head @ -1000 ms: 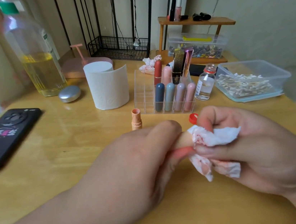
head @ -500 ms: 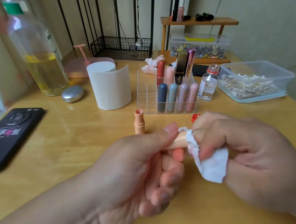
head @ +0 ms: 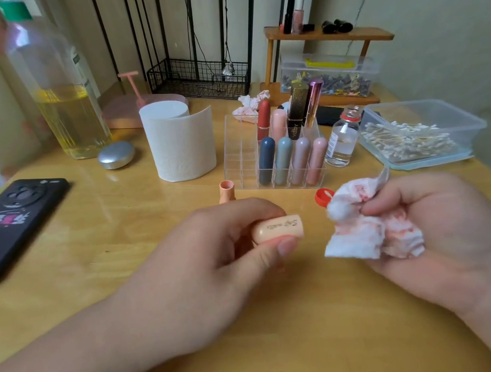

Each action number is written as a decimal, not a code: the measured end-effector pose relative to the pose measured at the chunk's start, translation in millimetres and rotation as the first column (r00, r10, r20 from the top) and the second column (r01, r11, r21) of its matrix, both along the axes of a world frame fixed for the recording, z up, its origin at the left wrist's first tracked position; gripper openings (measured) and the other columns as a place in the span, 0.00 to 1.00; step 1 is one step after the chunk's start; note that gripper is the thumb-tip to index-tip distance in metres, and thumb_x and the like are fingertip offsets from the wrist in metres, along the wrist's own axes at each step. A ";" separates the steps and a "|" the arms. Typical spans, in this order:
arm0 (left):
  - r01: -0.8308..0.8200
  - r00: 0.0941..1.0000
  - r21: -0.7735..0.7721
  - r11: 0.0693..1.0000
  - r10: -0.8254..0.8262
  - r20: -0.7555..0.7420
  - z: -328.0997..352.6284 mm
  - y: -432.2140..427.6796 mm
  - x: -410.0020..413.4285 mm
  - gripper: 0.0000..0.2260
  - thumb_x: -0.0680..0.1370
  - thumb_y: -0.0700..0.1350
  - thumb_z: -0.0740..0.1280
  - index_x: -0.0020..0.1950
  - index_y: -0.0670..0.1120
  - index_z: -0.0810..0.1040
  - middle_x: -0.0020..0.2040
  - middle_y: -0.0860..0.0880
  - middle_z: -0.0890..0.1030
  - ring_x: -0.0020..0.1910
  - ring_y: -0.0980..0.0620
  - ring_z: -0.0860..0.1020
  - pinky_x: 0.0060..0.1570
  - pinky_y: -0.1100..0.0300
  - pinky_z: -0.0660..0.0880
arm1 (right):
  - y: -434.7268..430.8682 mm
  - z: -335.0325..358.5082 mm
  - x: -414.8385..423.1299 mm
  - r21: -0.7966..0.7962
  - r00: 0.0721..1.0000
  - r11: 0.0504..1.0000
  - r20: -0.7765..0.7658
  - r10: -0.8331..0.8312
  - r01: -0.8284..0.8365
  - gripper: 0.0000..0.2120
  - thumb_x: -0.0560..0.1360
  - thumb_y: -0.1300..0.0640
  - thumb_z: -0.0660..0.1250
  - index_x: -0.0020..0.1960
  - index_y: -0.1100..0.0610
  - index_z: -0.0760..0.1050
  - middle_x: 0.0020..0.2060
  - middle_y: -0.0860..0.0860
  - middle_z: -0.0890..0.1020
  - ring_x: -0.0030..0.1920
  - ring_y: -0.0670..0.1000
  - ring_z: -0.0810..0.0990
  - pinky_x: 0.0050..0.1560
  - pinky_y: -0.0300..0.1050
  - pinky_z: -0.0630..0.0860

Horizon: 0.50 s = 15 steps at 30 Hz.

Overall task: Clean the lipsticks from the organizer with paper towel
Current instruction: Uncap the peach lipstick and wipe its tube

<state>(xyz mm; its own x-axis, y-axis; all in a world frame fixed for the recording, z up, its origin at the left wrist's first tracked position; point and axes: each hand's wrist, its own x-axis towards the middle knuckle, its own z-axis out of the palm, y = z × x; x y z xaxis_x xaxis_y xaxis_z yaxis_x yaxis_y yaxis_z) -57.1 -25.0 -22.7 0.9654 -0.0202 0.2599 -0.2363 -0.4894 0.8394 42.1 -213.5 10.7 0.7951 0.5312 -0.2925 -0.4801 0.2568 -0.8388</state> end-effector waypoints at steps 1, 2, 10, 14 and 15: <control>-0.011 1.000 -0.037 0.999 0.010 -0.022 -0.9 1.1 0.6 0.05 0.77 0.53 0.69 0.52 0.55 0.80 0.40 0.53 0.82 0.32 0.58 0.76 0.34 0.67 0.74 | -1.9 0.5 3.4 0.002 0.999 0.999 -0.034 -0.035 0.035 0.13 0.61 0.70 0.58 0.30 0.59 0.79 0.35 0.55 0.79 0.33 0.52 0.80 0.38 0.43 0.74; -0.019 0.999 -0.026 0.999 0.018 -0.040 -3.0 1.0 1.6 0.05 0.76 0.53 0.71 0.51 0.56 0.81 0.40 0.52 0.82 0.35 0.55 0.77 0.38 0.63 0.75 | -2.8 0.2 5.7 0.004 0.997 0.999 -0.062 -0.049 0.049 0.13 0.62 0.69 0.58 0.33 0.59 0.80 0.38 0.55 0.80 0.34 0.51 0.81 0.36 0.43 0.75; -0.088 0.976 0.273 0.958 0.137 -0.167 -3.6 -3.9 0.8 0.04 0.73 0.50 0.72 0.47 0.57 0.81 0.43 0.62 0.80 0.42 0.61 0.78 0.39 0.70 0.72 | 1.7 -4.4 2.8 -0.099 0.999 0.995 -0.006 -0.034 0.033 0.09 0.61 0.66 0.65 0.33 0.59 0.83 0.38 0.57 0.85 0.39 0.52 0.83 0.49 0.47 0.70; -0.005 0.977 0.462 0.887 0.103 -0.188 -5.8 -7.9 -0.8 0.05 0.74 0.53 0.66 0.45 0.54 0.77 0.41 0.55 0.77 0.41 0.56 0.75 0.40 0.62 0.74 | 1.9 -9.9 4.3 -0.143 0.992 0.988 0.118 -0.039 0.056 0.08 0.62 0.66 0.66 0.36 0.57 0.82 0.37 0.57 0.84 0.38 0.52 0.83 0.44 0.49 0.71; 0.006 0.980 0.484 0.875 0.091 -0.178 -7.1 -10.1 -1.1 0.05 0.74 0.54 0.65 0.44 0.54 0.75 0.42 0.56 0.75 0.42 0.56 0.75 0.41 0.60 0.74 | 2.4 -10.7 4.2 -0.148 0.990 0.988 0.138 -0.031 0.051 0.08 0.62 0.67 0.66 0.36 0.58 0.82 0.37 0.57 0.84 0.38 0.52 0.83 0.43 0.48 0.72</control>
<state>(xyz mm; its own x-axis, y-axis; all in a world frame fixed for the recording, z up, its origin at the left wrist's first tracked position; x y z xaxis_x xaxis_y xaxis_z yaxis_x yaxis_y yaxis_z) -58.2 -35.1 -29.8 0.9978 -0.0529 0.0411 -0.0666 -0.8488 0.5245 46.2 -211.1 0.0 0.8529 0.4552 -0.2557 -0.3518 0.1394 -0.9256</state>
